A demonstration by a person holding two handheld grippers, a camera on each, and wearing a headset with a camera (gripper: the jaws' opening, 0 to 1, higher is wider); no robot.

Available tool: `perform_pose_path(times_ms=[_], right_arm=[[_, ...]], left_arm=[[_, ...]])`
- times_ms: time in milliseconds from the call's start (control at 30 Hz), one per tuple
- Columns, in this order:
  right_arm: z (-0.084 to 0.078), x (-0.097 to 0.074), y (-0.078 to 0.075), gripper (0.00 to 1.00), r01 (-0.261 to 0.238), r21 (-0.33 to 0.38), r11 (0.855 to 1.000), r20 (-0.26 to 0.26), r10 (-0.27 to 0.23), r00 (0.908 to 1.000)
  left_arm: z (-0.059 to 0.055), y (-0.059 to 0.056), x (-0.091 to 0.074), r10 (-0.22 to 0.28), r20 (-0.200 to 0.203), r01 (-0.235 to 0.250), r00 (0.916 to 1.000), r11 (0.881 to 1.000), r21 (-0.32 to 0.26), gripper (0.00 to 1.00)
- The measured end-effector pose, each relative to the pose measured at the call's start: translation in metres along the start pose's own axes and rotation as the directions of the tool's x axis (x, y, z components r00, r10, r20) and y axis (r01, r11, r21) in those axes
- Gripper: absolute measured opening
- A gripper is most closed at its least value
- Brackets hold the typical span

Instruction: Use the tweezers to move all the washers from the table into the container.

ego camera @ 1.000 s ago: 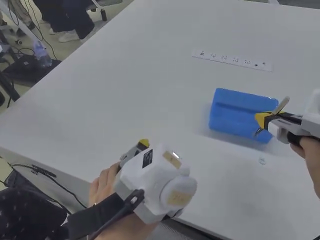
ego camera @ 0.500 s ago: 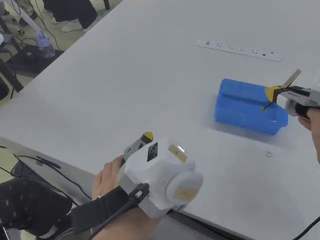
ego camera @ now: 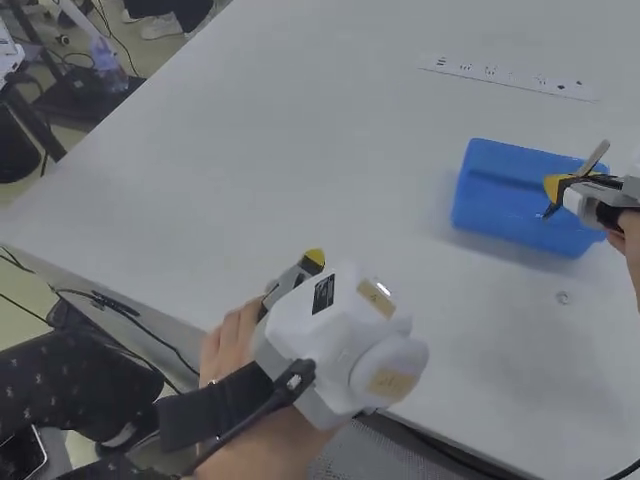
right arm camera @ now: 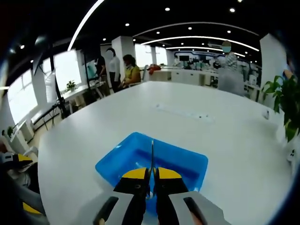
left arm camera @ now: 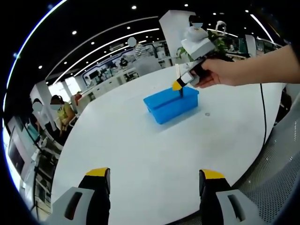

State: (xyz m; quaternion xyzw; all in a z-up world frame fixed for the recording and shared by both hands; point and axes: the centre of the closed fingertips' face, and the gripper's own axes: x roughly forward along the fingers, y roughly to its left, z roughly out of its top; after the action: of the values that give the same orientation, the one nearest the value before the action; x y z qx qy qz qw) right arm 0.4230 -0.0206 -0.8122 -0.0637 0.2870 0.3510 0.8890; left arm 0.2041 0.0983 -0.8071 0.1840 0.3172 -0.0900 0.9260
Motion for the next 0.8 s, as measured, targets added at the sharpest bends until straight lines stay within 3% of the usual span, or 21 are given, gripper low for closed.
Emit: perform_pose_path(times_ms=[433,800], right_arm=[[-0.025,0.018,-0.003,0.02,-0.008,-0.029,1.000,-0.063,0.007,0.9980],[-0.022,0.020,-0.004,0.03,-0.007,-0.037,0.999,-0.064,0.004,0.9980]], left_arm=[[0.002,0.003,-0.001,0.010,0.013,-0.010,0.9999,1.000,-0.016,0.78],[0.001,0.000,-0.001,-0.002,0.011,0.002,0.9999,1.000,-0.015,0.77]])
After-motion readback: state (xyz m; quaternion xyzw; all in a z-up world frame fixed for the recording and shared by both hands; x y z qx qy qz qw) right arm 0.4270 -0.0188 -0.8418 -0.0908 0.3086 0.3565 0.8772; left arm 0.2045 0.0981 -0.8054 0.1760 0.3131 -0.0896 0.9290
